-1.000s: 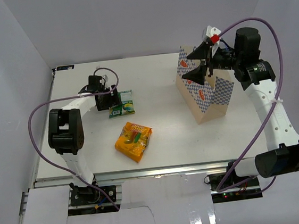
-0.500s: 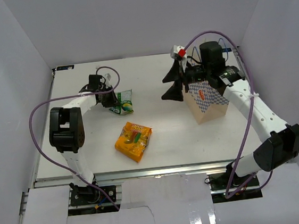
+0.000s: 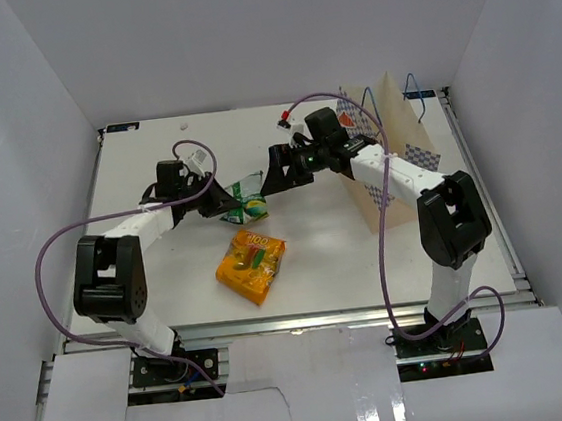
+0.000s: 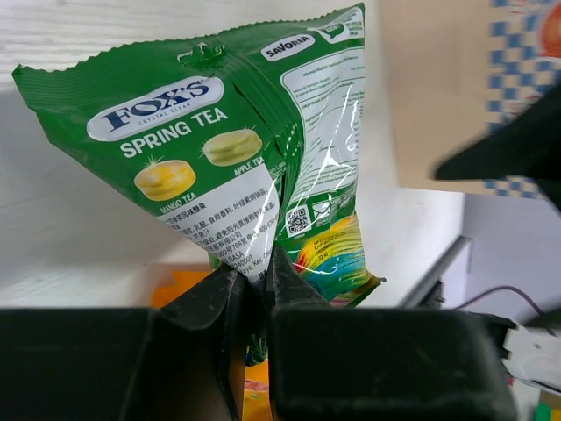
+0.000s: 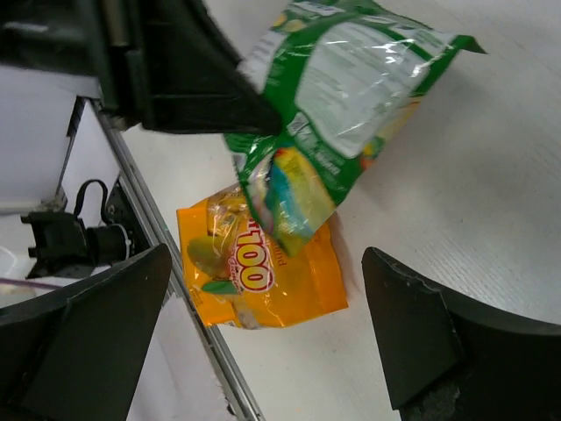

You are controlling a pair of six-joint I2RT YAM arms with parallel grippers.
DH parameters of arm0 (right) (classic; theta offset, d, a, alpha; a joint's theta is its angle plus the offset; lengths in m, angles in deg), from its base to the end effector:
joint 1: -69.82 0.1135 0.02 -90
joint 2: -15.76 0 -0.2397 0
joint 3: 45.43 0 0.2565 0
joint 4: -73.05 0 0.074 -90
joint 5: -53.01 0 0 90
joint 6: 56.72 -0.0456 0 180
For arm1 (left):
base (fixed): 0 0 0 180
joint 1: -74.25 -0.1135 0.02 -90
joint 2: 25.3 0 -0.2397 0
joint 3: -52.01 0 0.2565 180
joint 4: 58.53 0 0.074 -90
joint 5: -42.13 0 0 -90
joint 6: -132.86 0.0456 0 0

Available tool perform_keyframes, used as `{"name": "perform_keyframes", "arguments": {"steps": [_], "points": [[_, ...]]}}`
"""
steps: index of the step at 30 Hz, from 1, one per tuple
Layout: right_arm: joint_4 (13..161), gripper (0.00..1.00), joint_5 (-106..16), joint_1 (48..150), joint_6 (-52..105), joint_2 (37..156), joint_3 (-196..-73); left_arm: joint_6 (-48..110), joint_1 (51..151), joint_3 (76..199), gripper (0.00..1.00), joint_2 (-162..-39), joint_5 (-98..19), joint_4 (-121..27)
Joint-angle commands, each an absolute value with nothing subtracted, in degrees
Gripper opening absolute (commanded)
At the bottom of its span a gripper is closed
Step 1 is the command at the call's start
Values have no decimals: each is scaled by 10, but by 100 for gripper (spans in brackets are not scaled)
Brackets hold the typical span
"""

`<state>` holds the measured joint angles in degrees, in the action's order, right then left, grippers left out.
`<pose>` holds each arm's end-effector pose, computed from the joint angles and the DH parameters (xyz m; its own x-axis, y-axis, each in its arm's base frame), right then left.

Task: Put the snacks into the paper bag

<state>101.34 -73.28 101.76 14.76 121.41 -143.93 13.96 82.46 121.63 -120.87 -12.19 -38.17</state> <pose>0.3501 0.2501 0.2482 -0.7320 -0.1546 -0.6635 -0.6361 0.5041 0.5842 0.3432 -0.0764 0.1595 -0.8753 -0.2703 -0.4009 0.1048 0.7034 -0.7031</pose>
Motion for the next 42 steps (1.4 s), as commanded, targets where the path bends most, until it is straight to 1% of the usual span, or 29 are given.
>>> {"name": "perform_keyframes", "arguments": {"steps": [1,5,14,15,16,19,20,21,22,23,25,26,28,29,32,33,35,36,38,39,40,41,42], "points": [[966,95,-706,1017,51,1225,-1473,70,823,1189,0,-1147,-37,-497],[935,96,-723,1019,-5,1245,-1469,49,824,1167,0,-1120,-11,-523],[882,100,-751,1035,-53,1272,-1488,26,826,1129,0,-1053,32,-529],[876,95,-756,1036,-62,1274,-1488,25,827,1127,0,-1050,35,-529],[873,92,-762,1039,-66,1274,-1486,21,828,1126,0,-1044,41,-529],[839,78,-784,1044,-79,1274,-1482,17,830,1119,0,-1033,47,-532],[824,68,-790,1044,-85,1274,-1478,16,830,1119,2,-1031,49,-533],[816,62,-797,1044,-88,1272,-1476,14,830,1117,3,-1028,50,-533],[810,57,-806,1047,-91,1271,-1475,13,830,1116,7,-1026,50,-533],[807,46,-808,1048,-90,1270,-1476,11,830,1115,9,-1022,50,-534],[802,37,-815,1049,-81,1262,-1475,9,830,1113,18,-1018,51,-534],[801,29,-817,1050,-75,1261,-1477,8,830,1112,27,-1012,50,-534],[801,23,-824,1051,-64,1250,-1479,8,830,1110,37,-1003,46,-534],[801,16,-826,1051,-51,1247,-1479,8,830,1109,48,-998,42,-534],[802,9,-842,1049,-12,1229,-1483,14,830,1106,61,-973,34,-534],[803,8,-845,1050,2,1217,-1488,23,830,1106,66,-957,34,-531],[815,8,-856,1049,36,1205,-1498,41,830,1108,71,-938,35,-519],[823,8,-857,1050,77,1192,-1506,52,829,1109,76,-927,35,-512],[855,8,-859,1050,124,1180,-1533,94,829,1114,80,-890,21,-476],[888,8,-859,1049,179,1168,-1556,126,829,1119,84,-862,2,-454],[889,8,-860,1048,203,1163,-1566,139,828,1119,88,-847,-8,-430],[910,8,-864,1046,226,1159,-1577,151,828,1121,89,-833,-19,-421],[919,8,-861,1044,246,1147,-1585,162,828,1121,93,-821,-31,-411]]}}
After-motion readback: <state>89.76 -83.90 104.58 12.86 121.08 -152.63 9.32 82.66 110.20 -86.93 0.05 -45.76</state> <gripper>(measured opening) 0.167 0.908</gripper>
